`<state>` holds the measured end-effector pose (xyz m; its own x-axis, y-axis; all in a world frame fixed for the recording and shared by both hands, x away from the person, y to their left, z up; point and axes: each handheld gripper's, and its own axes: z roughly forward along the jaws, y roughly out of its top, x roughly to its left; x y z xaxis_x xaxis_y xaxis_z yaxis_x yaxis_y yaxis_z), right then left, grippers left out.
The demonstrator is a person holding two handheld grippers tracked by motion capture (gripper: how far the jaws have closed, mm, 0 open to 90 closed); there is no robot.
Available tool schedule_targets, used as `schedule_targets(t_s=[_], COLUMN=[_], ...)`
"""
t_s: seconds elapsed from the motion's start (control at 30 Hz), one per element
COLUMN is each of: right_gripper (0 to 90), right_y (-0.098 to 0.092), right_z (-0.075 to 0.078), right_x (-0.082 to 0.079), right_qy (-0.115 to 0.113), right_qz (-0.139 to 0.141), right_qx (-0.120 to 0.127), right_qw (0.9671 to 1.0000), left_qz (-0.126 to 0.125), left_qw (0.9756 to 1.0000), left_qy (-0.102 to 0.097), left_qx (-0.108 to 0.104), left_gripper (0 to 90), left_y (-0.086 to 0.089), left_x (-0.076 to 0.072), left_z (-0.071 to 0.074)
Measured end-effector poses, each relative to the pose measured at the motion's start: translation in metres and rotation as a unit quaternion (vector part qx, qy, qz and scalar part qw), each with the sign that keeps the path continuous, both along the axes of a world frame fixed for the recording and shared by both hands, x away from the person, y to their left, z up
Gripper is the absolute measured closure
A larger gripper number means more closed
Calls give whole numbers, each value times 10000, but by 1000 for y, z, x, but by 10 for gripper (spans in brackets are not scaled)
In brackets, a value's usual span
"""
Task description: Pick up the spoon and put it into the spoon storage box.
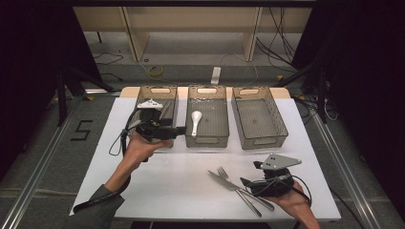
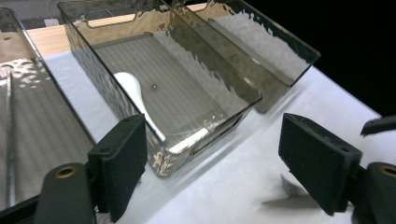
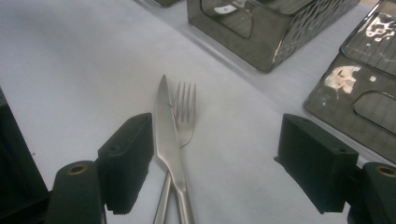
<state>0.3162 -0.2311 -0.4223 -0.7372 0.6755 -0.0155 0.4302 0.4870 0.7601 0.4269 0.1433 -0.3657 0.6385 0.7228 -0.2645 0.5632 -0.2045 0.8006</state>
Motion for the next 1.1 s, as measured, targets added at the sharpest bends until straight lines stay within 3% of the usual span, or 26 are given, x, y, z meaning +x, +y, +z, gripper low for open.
schedule_targets(t_s=[0.1,0.23,0.33,0.53,0.67,0.77,0.87,0.97,1.1], right_gripper=[277,277,276,274,275,276,285,306,314], right_y=[3,6,8,16,20,20,22,25,27], right_z=[-1,-1,-2,-1,-1,-4,-8,-12,-16], right_x=[1,3,6,13,15,17,20,22,24], right_qy=[76,204,311,500,703,890,1044,1181,1284], right_qz=[64,123,128,258,360,374,372,482,503], right_qx=[-147,-344,-495,-916,-1203,-1358,-1559,-1632,-1725], right_qw=[9998,9991,9982,9942,9896,9860,9815,9783,9753], left_qz=[-58,-189,-121,-132,-228,-261,-212,-279,-386], left_qw=[9999,9998,9998,9994,9993,9992,9988,9985,9983], left_qy=[47,-78,-171,-297,-240,-297,-404,-466,-427], left_qx=[-99,-15,-24,-96,-152,-58,-169,-76,-129], left_gripper=[214,212,209,209,206,205,202,194,184], left_y=[6,15,24,38,40,39,38,36,33], left_x=[-4,-16,-26,-45,-56,-61,-66,-69,-71], left_z=[-7,-14,-20,-29,-39,-42,-43,-46,-48])
